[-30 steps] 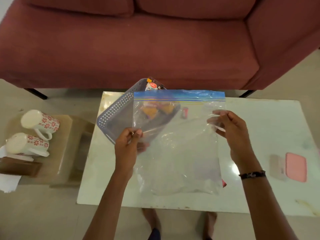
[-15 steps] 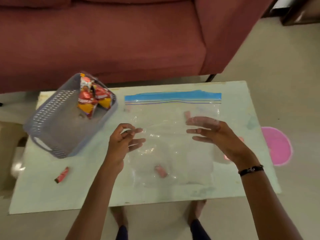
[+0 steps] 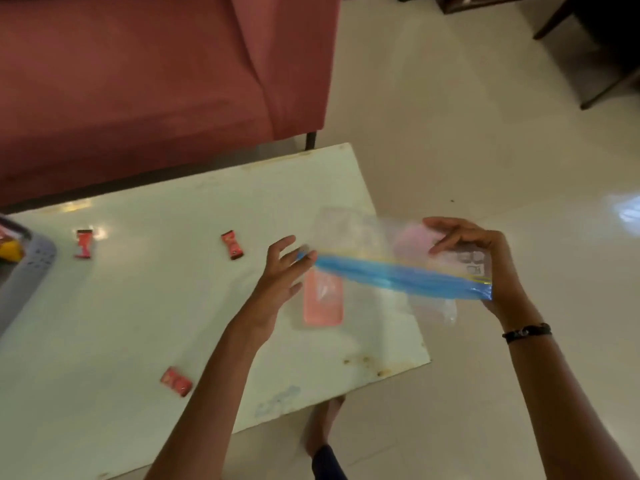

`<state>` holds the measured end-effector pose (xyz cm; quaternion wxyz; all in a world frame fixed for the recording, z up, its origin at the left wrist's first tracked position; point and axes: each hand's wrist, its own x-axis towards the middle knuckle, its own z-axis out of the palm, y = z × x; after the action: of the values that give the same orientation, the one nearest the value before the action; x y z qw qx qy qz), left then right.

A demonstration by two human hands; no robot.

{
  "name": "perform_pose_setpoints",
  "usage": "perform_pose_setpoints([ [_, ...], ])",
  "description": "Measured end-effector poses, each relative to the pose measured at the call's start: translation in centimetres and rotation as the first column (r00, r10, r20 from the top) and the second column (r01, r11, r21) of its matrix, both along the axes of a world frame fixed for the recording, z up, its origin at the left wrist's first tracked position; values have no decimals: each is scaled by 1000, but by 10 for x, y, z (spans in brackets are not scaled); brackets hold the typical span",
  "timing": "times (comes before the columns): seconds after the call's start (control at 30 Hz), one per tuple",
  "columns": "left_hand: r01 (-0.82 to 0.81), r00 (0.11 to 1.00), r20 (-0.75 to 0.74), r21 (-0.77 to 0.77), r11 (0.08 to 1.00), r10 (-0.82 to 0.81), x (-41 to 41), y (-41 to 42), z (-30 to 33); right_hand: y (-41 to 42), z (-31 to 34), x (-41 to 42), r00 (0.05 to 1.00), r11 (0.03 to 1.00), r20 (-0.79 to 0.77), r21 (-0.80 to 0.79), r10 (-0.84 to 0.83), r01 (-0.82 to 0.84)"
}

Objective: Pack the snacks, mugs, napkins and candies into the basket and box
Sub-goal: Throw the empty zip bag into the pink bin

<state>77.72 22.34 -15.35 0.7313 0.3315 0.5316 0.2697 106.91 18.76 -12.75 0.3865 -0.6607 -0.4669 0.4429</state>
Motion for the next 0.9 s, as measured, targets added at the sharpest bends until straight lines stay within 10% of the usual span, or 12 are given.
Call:
perform_pose_setpoints([
  [0.27,325,939,55,184,928,-340,141,0,-15,-21,-77,80,700,700,-3,6,-715,715],
  [0.63,542,840,-69,81,836,-538,202,-15,-99,1,-221,106,555,535,378,-167,-741,828],
  [0.9,516,856,-78,70,854,-511,213,-20,-139,38,-265,109,348,391,266,126,-899,912],
])
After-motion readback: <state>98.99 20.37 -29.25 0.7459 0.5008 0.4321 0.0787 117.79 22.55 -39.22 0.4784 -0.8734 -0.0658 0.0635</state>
